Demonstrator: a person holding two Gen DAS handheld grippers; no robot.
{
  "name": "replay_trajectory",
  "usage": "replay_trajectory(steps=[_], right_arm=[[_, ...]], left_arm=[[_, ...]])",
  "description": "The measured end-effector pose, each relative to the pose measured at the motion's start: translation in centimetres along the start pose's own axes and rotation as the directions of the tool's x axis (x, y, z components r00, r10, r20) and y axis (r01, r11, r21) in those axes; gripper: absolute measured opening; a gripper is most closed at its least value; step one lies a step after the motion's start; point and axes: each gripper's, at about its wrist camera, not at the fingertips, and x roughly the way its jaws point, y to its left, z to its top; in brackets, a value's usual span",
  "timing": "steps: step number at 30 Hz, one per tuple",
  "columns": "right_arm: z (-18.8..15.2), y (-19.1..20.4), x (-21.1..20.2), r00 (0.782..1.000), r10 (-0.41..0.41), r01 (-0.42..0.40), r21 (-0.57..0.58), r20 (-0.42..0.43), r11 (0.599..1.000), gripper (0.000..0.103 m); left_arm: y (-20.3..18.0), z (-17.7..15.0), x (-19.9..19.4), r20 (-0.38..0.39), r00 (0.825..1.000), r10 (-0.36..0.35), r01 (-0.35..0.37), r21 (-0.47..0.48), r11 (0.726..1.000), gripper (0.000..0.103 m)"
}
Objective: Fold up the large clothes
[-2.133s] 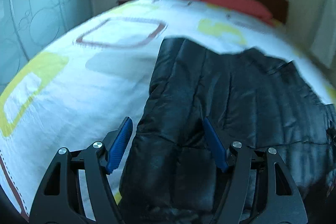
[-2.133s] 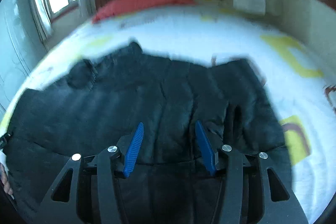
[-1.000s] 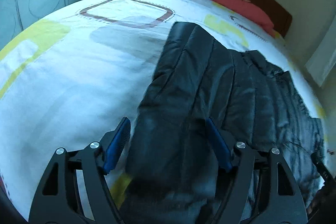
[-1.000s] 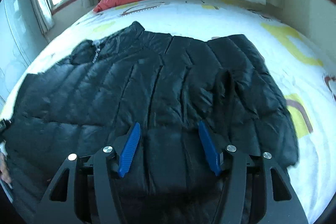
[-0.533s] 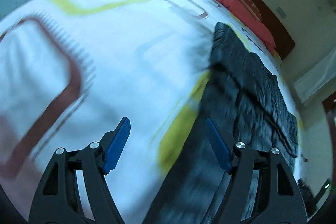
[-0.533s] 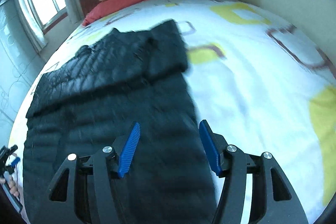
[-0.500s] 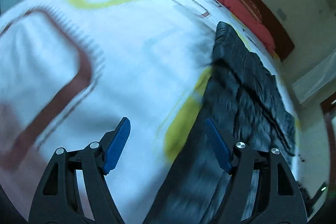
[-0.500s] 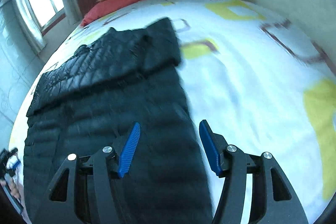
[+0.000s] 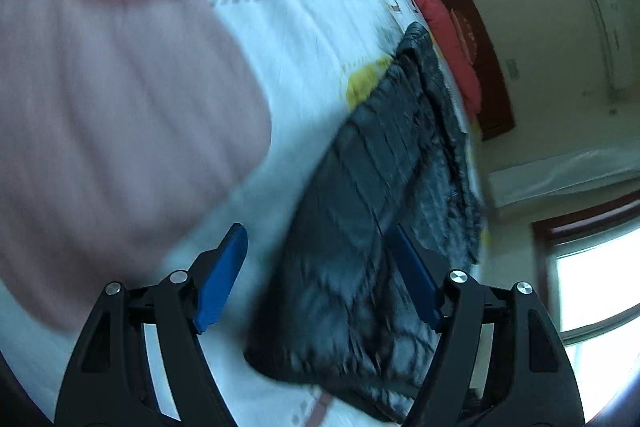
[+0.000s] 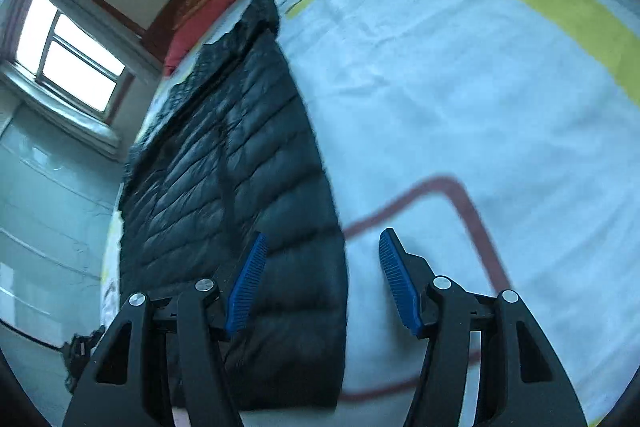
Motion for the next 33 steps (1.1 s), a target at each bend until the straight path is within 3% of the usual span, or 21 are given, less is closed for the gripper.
replay_trajectory(steps=[4,9,14,20,24,25,27,30,33], right_arm=[[-2.0,0.0,0.4,0.991,0.124,-0.122,0.05,-0.054,0.991,0.059],[-2.9,0.3,0.6,0.988,0.151,-0.15,0.06,-0.017,0.987,0.06],[-3.4,0.3,0.4,0.978,0.205,-0.203,0.067,-0.041,0.977,0.06],[-3.5,0.3,0.9,0.969,0.244,-0.24,0.078,-0.033,0.967,0.06],[-3.1,0.5,1.4,0.969,0.248,-0.245,0.073,-0.024,0.967,0.06],[-3.2,0.6,1.2,0.966,0.255,-0.252,0.061,-0.034,0.966,0.06],[-3.5,0.5,0.9,0.962,0.267,-0.265,0.045,-0.059,0.963,0.06],[-3.4,-0.2,1.1,0.958,0.285,-0.281,0.072,-0.044,0.957,0.058],[-2.9,-0.1,1.5,0.963,0.271,-0.271,0.08,0.011,0.959,0.059]], left_arm=[[-0.2,-1.4,-0.1,0.012,1.0,-0.011,0.01,0.046,0.999,0.074],[0.4,-0.8,1.0,0.041,0.995,-0.086,0.086,-0.014,0.996,0.074],[0.2,-1.8,0.6,0.004,0.994,-0.106,0.106,0.012,0.994,0.067],[2.1,-1.6,0.5,0.029,0.99,-0.142,0.143,-0.082,0.986,0.061],[-0.3,-1.9,1.4,-0.006,0.995,-0.104,0.104,0.056,0.993,0.061],[-0.5,-2.2,1.1,-0.024,0.989,-0.147,0.148,0.059,0.987,0.058],[-0.1,-2.4,0.6,-0.034,0.986,-0.166,0.167,0.056,0.984,0.056],[0.9,-2.2,1.6,-0.041,0.989,-0.142,0.143,0.017,0.99,0.056],[-0.7,-2.3,2.4,-0.035,0.993,-0.115,0.117,0.082,0.99,0.059]])
